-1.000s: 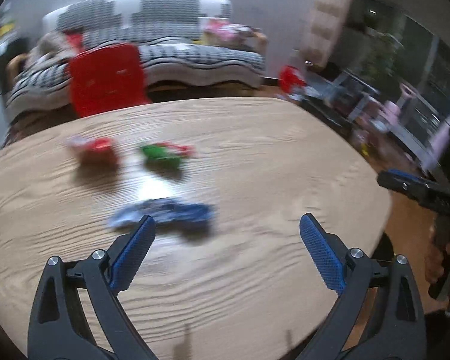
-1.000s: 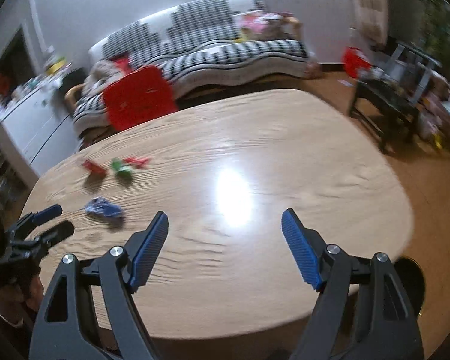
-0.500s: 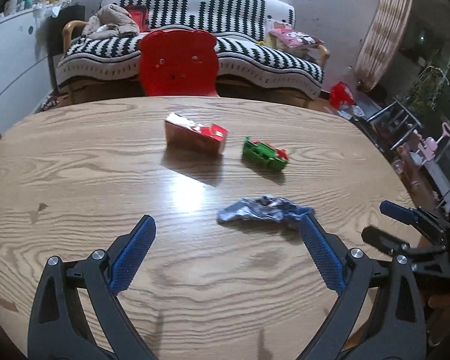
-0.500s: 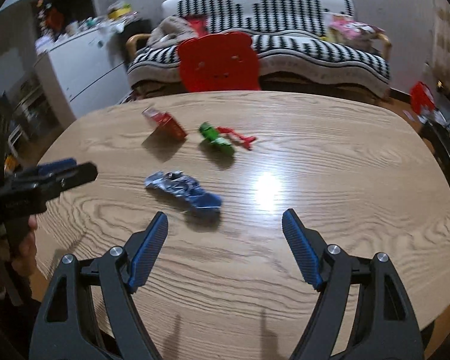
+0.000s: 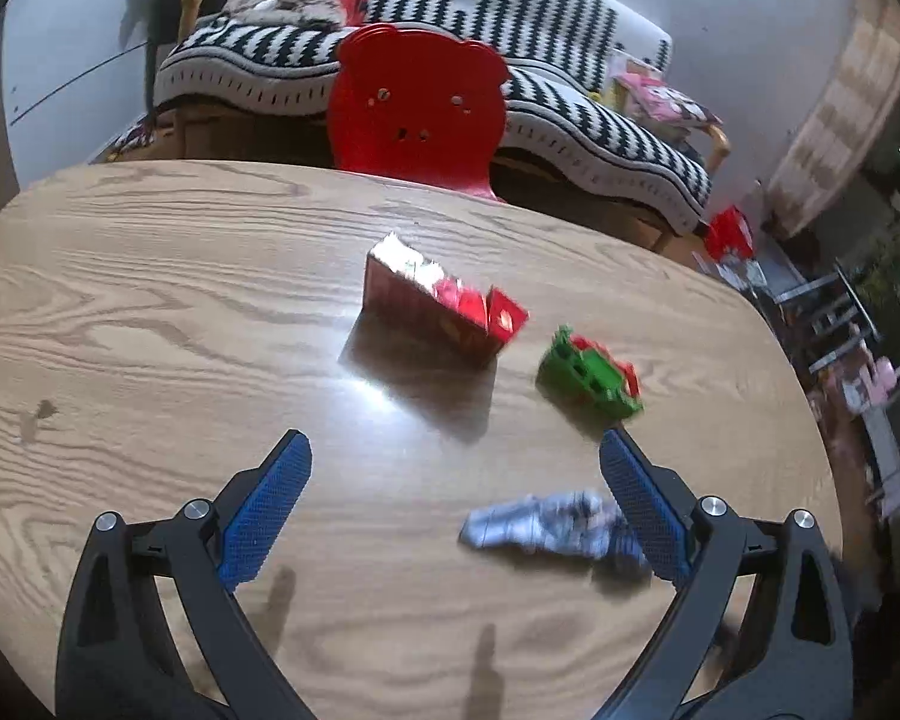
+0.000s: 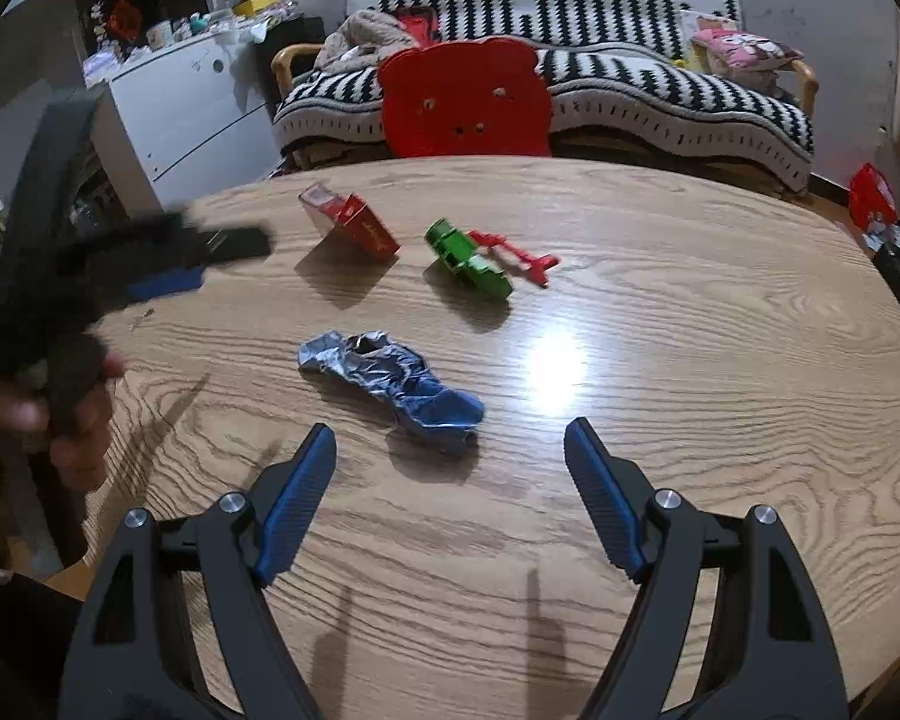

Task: Collect trash
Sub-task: 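Grasp the red box with the left tool while the right tool grasps the blue foil wrapper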

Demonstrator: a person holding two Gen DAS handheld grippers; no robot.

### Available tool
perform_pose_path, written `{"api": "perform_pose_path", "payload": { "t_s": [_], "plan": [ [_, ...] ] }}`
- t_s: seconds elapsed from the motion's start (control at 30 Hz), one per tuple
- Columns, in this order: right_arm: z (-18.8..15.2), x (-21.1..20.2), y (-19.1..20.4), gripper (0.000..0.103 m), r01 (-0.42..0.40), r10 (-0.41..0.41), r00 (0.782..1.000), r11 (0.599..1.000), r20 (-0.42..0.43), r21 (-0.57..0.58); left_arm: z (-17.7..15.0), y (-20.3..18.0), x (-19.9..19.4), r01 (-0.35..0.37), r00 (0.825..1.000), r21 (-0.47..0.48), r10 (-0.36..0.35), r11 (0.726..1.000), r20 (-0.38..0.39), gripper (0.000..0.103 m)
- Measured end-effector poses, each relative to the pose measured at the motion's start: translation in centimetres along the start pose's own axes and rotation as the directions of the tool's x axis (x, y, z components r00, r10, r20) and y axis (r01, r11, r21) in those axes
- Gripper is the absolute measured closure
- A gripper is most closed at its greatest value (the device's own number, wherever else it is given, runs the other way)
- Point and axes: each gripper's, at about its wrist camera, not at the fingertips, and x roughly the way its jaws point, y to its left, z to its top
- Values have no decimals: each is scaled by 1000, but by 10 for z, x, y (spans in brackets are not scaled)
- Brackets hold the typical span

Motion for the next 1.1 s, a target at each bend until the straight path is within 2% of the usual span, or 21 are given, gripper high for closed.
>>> {"api": "perform_pose_path", "payload": {
  "t_s": [0.2, 0.37, 0.43, 0.5, 0.6, 0.67, 0.7, 0.73, 0.77, 0.8, 0.87, 0.97, 1.1],
  "plan": [
    [-1, 34, 18, 27, 8, -14, 999, 994, -53, -108, 24, -11, 34, -47, 999, -63, 48, 997, 18, 9],
    [6, 53, 27, 27, 9, -18, 998, 989, -54, -148, 34, -14, 75, -101, 995, -97, 98, 990, -33, 9],
    [9, 61, 27, 27, 9, -18, 998, 989, -61, -147, 36, -9, 85, -104, 994, -139, 98, 985, -45, 9],
    [13, 67, 28, 29, 20, -30, 998, 987, -60, -159, 37, -10, 94, -104, 994, -137, 97, 985, -53, 9],
    [17, 75, 29, 39, 5, -19, 997, 986, -81, -168, 37, -8, 98, -124, 992, -129, 118, 984, -49, 9],
    [17, 79, 31, 59, 5, -23, 995, 983, -98, -182, 38, -5, 97, -102, 994, -125, 96, 987, -50, 10],
    [17, 80, 32, 64, -1, -18, 995, 983, -100, -186, 39, -4, 96, -97, 994, -115, 92, 989, -53, 20],
    [17, 80, 33, 77, -14, -5, 994, 983, -105, -185, 40, -3, 95, -95, 995, -107, 89, 990, -54, 26],
    [17, 79, 34, 86, -19, -1, 994, 983, -108, -185, 40, -1, 94, -82, 995, -97, 77, 992, -60, 40],
    [17, 78, 35, 88, -23, 3, 994, 982, -110, -186, 40, 1, 94, -72, 995, -95, 65, 993, -72, 62],
    [18, 76, 36, 95, -41, 21, 994, 982, -110, -183, 37, 6, 90, -74, 994, -89, 66, 993, -90, 75],
    [20, 68, 37, 99, -55, 41, 995, 986, -87, -158, 32, 10, 76, -125, 989, -25, 123, 992, -78, 77],
    [18, 51, 35, 102, -59, 50, 997, 988, -64, -146, 29, 25, 44, -137, 989, 10, 138, 990, -55, 77]
  ]
}}
